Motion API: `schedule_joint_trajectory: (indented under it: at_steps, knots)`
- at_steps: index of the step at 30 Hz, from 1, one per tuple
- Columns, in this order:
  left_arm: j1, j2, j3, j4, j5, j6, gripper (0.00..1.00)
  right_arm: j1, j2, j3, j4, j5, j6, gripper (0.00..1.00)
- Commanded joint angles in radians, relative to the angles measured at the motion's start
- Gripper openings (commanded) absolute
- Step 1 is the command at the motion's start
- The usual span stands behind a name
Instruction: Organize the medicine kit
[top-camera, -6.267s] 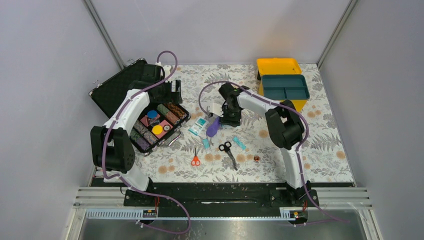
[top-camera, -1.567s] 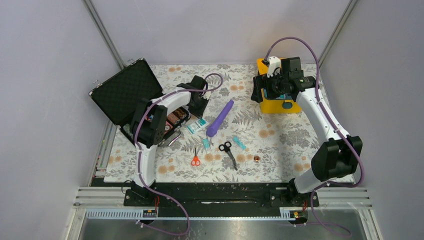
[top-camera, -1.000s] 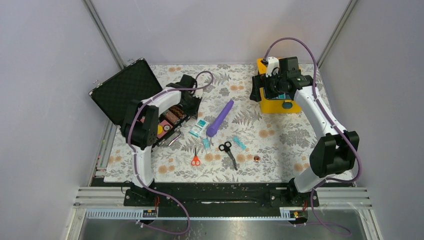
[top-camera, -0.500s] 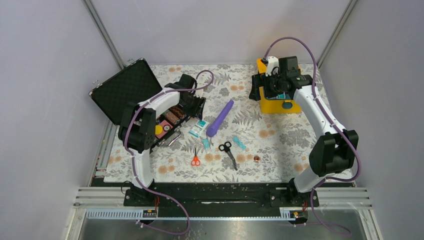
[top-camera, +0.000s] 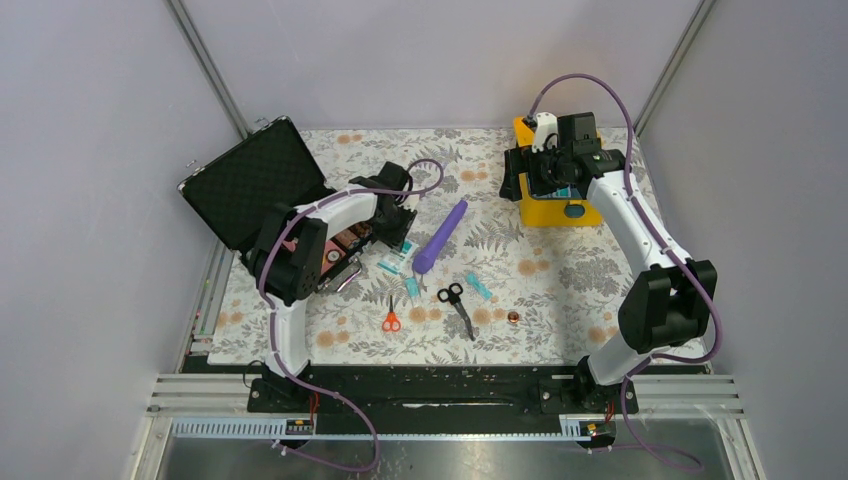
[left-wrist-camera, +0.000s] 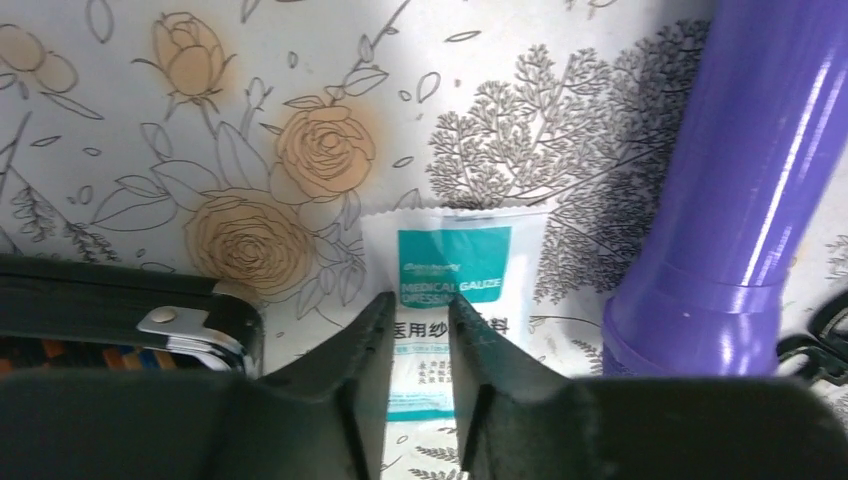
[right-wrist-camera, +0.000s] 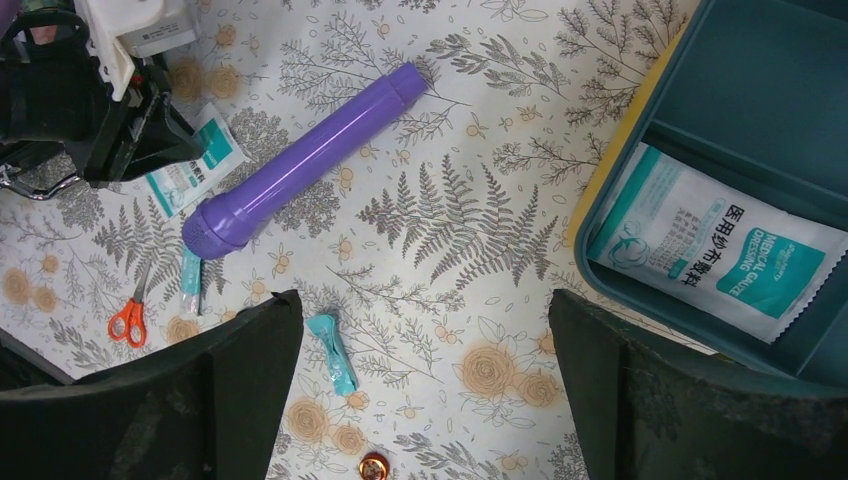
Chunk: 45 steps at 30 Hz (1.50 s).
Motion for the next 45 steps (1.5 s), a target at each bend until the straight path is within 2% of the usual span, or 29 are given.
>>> schedule_joint_trajectory:
  at_steps: [1, 6, 9, 10, 13, 15, 18, 20, 29, 31, 33, 37, 40, 45]
  knots:
    - [-0.012, 0.055, 0.009, -0.019, -0.058, -0.003, 0.20, -0.001, -0.049, -0.009, 0.025, 0.030, 0.009, 0.99]
    - [-0.011, 0.022, -0.011, 0.004, -0.037, 0.014, 0.00, -0.001, -0.058, -0.017, 0.035, 0.043, 0.006, 1.00]
    - [-0.010, 0.017, -0.003, 0.002, -0.032, 0.011, 0.00, -0.001, -0.060, -0.020, 0.041, 0.050, 0.013, 1.00]
    - [-0.010, 0.015, 0.006, -0.008, -0.035, 0.004, 0.01, -0.002, -0.061, -0.020, 0.041, 0.070, 0.023, 1.00]
    - [-0.010, -0.032, 0.001, -0.016, -0.052, -0.013, 0.33, -0.002, -0.061, -0.019, 0.036, 0.110, 0.034, 1.00]
    - [-0.009, -0.088, -0.043, 0.011, -0.044, -0.013, 0.42, -0.002, -0.059, -0.014, 0.034, 0.107, 0.033, 1.00]
    - [-0.011, -0.139, -0.096, 0.029, -0.019, -0.013, 0.46, -0.002, -0.049, -0.007, 0.035, 0.083, 0.045, 1.00]
    - [-0.011, -0.128, -0.094, -0.022, -0.027, -0.013, 0.47, 0.000, -0.040, -0.005, 0.037, 0.074, 0.057, 1.00]
    - [-0.016, -0.155, -0.222, -0.052, -0.124, -0.067, 0.51, -0.002, -0.025, -0.008, 0.041, 0.073, 0.067, 0.99]
    - [-0.021, -0.141, -0.235, -0.048, -0.128, -0.069, 0.49, -0.002, -0.022, -0.013, 0.045, 0.070, 0.070, 1.00]
    - [-0.023, -0.127, -0.243, -0.034, -0.129, -0.069, 0.40, -0.001, -0.021, -0.017, 0.045, 0.070, 0.070, 1.00]
    - [-0.025, -0.104, -0.235, -0.027, -0.104, -0.051, 0.14, -0.001, -0.021, -0.025, 0.046, 0.071, 0.068, 1.00]
    - [-0.025, -0.092, -0.220, -0.034, -0.067, -0.028, 0.00, -0.002, -0.019, -0.027, 0.046, 0.071, 0.066, 1.00]
    - [-0.020, -0.133, -0.211, -0.046, -0.080, -0.024, 0.00, -0.002, -0.021, -0.028, 0.047, 0.077, 0.062, 0.99]
